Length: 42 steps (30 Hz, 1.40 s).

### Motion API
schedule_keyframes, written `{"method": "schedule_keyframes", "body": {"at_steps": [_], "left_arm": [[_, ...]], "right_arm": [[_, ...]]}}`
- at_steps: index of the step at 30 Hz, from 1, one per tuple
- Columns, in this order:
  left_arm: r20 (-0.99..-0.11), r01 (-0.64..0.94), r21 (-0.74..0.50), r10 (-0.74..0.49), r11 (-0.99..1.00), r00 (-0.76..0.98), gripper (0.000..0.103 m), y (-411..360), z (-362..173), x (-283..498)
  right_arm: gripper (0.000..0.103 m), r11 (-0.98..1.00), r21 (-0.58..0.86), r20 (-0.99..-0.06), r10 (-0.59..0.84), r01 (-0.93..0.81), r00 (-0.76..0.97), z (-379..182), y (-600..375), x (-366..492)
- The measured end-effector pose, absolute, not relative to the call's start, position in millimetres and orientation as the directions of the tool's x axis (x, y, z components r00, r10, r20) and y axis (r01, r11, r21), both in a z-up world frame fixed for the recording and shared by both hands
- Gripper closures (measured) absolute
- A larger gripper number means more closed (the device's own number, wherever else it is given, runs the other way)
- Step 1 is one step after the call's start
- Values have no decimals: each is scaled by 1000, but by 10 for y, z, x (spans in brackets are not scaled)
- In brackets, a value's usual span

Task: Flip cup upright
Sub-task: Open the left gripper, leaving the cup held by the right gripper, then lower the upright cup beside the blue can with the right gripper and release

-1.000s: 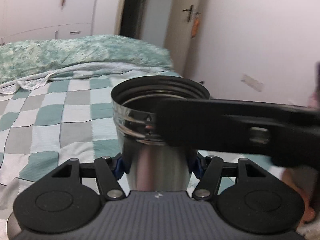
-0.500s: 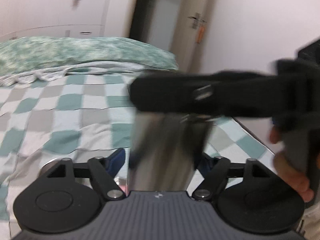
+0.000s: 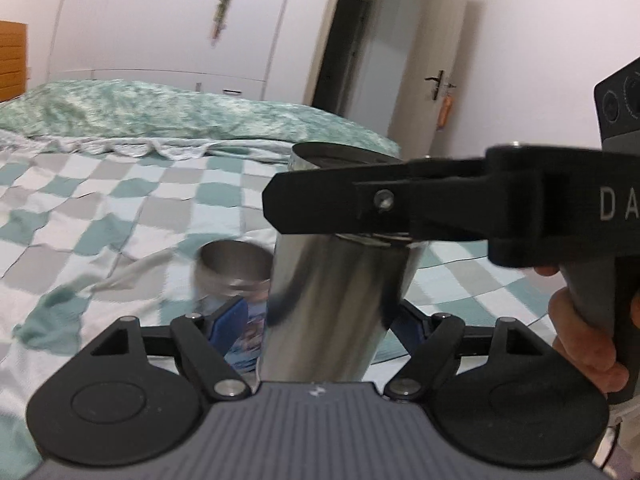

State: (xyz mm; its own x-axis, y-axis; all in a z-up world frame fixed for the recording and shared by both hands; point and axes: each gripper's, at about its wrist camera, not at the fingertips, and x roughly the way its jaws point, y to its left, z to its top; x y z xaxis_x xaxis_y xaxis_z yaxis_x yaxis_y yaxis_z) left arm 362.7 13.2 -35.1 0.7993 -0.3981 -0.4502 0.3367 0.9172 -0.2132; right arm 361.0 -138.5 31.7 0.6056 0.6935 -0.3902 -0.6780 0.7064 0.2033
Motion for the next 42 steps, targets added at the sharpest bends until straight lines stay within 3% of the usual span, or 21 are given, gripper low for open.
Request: {"method": "schedule_keyframes", "body": {"at_steps": [2,11,15,21,22,23,25,35,42], "left_arm": [[-470,296,-218,-366,930,803,30,266,-431,3625],[-540,213,-187,-282,959,793,32,480,-995,3616],[-499,215,-148,-260,965,826,34,444,-1121,3538],[-513,208,-165,-264,964,817,32,436,-1094,3520],[-514,202,-165,-259,965,818,31,439,-1097,3523],[-514,195,-166,-254,967,820,28,440,-1087,3513],[-508,192,-178,-258,965,822,23,454,-1058,3501],[-484,182,-174,-245,968,840,19,466,-911,3310],[-418,161,-114,-194,980,887,1,457,-741,2997]], "right_arm": [[38,707,205,-401,692,-677,601,218,-1245,3644],[38,740,219,-528,638,-637,560,-372,-826,3951],[38,736,235,-517,647,-634,560,-416,-861,3941],[37,742,216,-529,635,-635,563,-385,-812,3926],[34,746,209,-533,629,-632,567,-380,-802,3924],[21,752,199,-538,619,-628,572,-381,-793,3914],[10,761,171,-527,607,-626,594,-374,-790,3873],[7,782,172,-509,592,-600,625,-259,-951,3686],[3,813,169,-469,564,-557,680,-118,-1263,3435]]}}
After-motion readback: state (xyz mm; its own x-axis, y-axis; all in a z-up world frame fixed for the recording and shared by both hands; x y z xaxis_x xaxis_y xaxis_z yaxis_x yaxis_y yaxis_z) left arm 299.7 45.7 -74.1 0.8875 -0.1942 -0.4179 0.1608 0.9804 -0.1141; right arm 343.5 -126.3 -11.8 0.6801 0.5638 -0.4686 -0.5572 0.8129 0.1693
